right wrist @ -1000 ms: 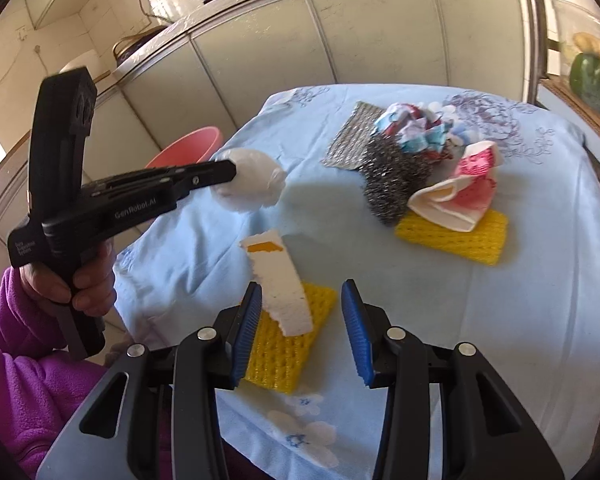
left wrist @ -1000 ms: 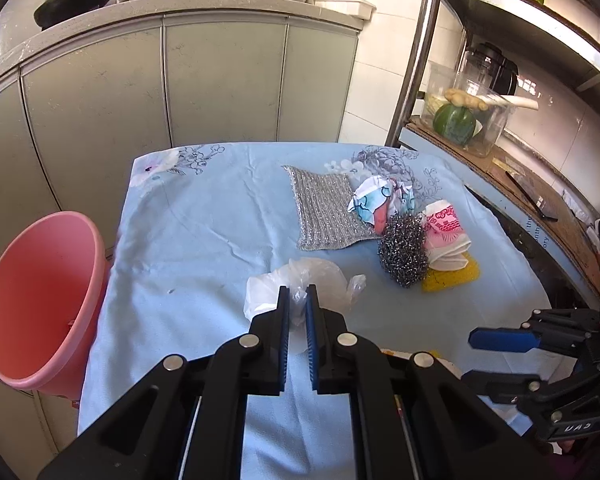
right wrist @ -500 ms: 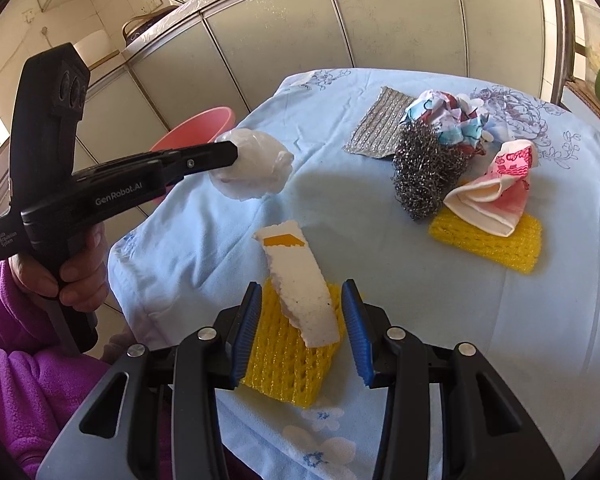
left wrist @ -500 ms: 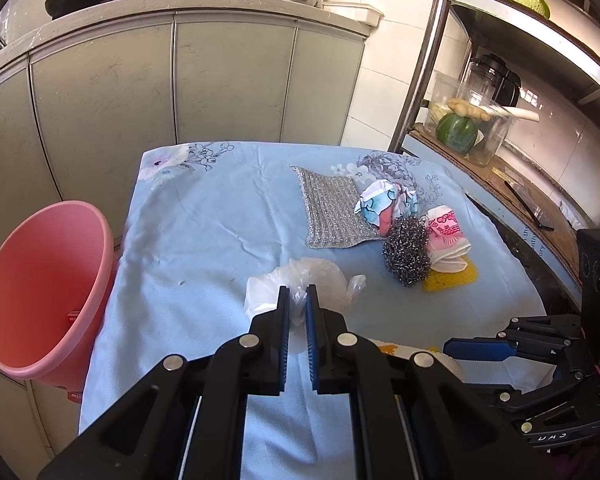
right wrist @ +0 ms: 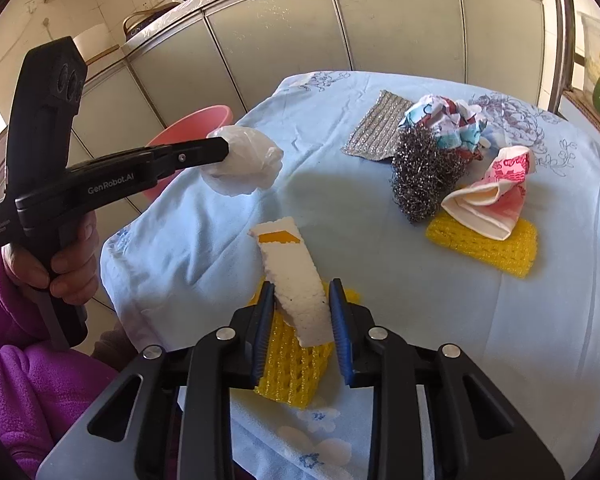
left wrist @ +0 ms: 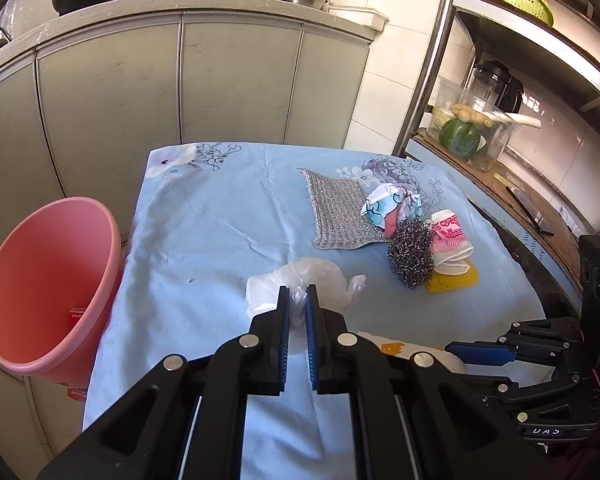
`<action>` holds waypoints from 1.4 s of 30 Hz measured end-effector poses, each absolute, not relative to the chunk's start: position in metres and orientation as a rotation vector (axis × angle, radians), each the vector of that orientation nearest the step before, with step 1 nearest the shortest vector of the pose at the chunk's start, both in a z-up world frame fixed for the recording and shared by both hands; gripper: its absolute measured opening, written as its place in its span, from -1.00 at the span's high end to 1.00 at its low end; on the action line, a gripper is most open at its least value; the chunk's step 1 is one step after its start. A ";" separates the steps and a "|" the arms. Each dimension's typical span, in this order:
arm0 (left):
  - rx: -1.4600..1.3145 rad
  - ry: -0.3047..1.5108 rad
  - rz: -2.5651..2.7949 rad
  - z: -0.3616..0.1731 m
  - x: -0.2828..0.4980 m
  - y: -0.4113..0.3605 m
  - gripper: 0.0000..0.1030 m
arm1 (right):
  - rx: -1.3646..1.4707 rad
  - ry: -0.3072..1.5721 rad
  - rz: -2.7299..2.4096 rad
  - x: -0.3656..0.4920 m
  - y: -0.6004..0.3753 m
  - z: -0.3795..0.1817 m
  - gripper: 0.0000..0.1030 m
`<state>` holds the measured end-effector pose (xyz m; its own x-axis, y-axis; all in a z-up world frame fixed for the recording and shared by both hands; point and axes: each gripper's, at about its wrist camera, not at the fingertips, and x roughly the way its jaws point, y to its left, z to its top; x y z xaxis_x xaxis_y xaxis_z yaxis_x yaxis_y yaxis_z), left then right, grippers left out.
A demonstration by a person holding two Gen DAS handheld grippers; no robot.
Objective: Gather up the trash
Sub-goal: 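Grasp the white plastic bag with the left tool while the right tool grasps the white foam strip, then carry both items over the pink bucket and open the left tool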
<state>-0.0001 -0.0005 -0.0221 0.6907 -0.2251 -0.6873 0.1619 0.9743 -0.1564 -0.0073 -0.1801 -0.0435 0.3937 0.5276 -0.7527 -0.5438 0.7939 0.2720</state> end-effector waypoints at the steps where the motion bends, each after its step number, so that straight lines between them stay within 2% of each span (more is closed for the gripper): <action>1: -0.086 0.777 -0.217 -0.021 0.000 0.000 0.86 | -0.022 0.942 0.679 -0.008 -0.180 -0.042 0.45; 22: -0.130 0.665 -0.150 0.006 -0.015 0.039 0.86 | -0.025 0.805 0.684 0.017 -0.146 0.006 0.45; 34: -0.179 0.591 0.031 0.020 -0.027 0.110 0.86 | -0.094 0.760 0.788 0.045 -0.065 0.027 0.45; 42: -0.229 0.607 0.161 0.008 -0.031 0.165 0.86 | -0.171 0.768 0.858 0.059 0.005 0.028 0.45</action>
